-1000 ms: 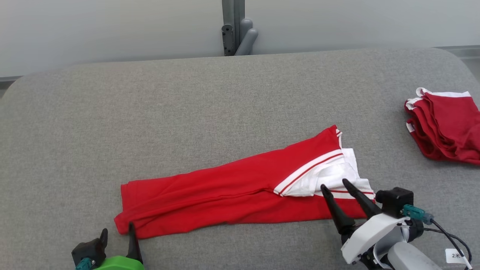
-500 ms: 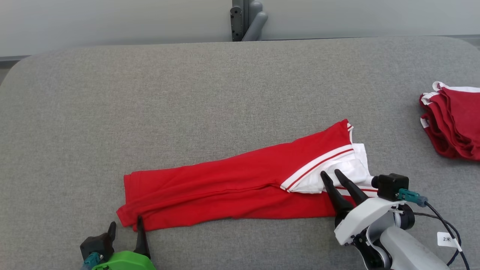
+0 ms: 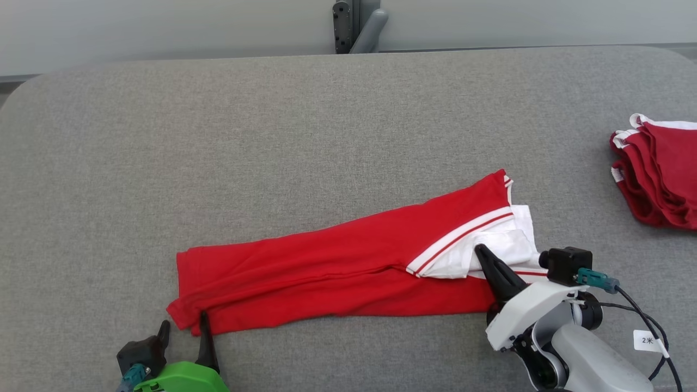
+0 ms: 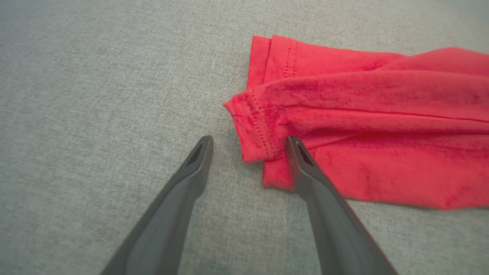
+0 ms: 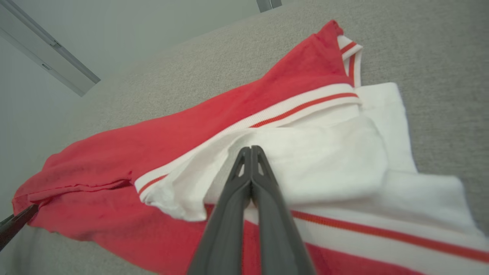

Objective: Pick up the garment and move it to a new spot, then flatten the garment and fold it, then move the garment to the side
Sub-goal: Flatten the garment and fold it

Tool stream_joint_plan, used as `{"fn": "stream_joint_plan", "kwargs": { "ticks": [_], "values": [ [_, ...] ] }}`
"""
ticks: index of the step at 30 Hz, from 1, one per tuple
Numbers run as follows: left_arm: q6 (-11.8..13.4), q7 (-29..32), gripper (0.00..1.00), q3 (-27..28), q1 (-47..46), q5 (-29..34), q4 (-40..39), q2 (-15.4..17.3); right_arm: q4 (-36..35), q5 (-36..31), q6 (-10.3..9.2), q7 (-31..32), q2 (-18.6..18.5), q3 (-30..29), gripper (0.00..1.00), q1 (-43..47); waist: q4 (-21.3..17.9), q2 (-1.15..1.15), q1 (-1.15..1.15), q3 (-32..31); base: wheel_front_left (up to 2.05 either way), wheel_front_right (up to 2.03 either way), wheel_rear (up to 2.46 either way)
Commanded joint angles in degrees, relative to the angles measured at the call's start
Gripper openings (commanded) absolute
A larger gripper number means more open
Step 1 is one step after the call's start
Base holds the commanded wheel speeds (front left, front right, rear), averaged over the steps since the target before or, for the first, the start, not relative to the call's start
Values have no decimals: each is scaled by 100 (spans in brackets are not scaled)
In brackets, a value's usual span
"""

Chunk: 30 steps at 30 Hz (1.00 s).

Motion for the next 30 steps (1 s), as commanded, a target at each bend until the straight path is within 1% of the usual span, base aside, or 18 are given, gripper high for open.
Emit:
{"fn": "stream_joint_plan", "kwargs": {
  "ticks": [1,5,8,9,10,11,12,14,15,16,17,18,19,20,26,30],
  "values": [
    [0,0,100,19,-72,10,10,26,-28,15,-5,-15,-36,11,0,53,-37,0,0,-27,0,0,0],
    [-32,0,100,5,-82,35,26,26,-145,7,-5,-15,-36,22,0,152,-102,0,0,-69,0,0,0],
    [-45,0,100,-32,-93,35,21,26,-308,122,-5,-15,8,77,0,245,-123,0,0,-106,0,0,0],
    [-43,0,100,-42,-86,25,13,26,-349,145,-5,-15,-4,95,28,276,-125,0,0,-118,0,0,0],
    [-42,0,100,-51,-72,12,5,26,-379,163,-5,-15,-14,110,65,299,-129,0,0,-127,0,0,0],
    [-41,0,100,-67,-63,7,-4,26,-410,175,-5,-15,-17,128,95,317,-131,0,0,-126,0,0,0],
    [-38,0,100,-84,-55,1,-10,26,-425,179,-5,-15,-21,165,94,331,-130,0,0,-123,0,0,0],
    [-24,0,100,-115,-34,-22,0,26,-415,177,-5,-15,-27,196,65,318,-123,0,0,-110,0,0,0],
    [-18,0,100,-120,-34,-35,7,26,-402,185,-5,-15,-21,202,49,291,-116,0,0,-99,0,0,0],
    [-13,0,100,-130,-44,-48,3,26,-417,213,-5,-15,-3,178,49,251,-106,0,0,-85,0,0,0],
    [-13,1,100,-139,-53,-52,-11,26,-444,238,-5,-15,10,156,58,215,-98,0,0,-71,0,0,0],
    [-13,1,100,-148,-58,-54,-27,26,-465,237,-5,-15,8,132,65,193,-88,0,0,-58,0,0,0],
    [-13,1,100,-148,-58,-54,-27,26,-465,237,-5,-15,8,132,65,193,-88,0,0,-58,0,0,0],
    [-12,1,100,-163,-61,-57,-33,26,-475,227,-5,-15,-5,111,100,182,-76,0,0,-45,0,0,0],
    [-11,1,100,-252,-51,-93,-13,25,-540,202,-5,-15,-8,15,100,229,-48,0,0,-9,0,0,0],
    [-37,1,100,-310,-44,-123,-10,25,-716,121,-5,-15,4,-156,100,202,-61,0,0,12,0,0,0]
  ]
}}
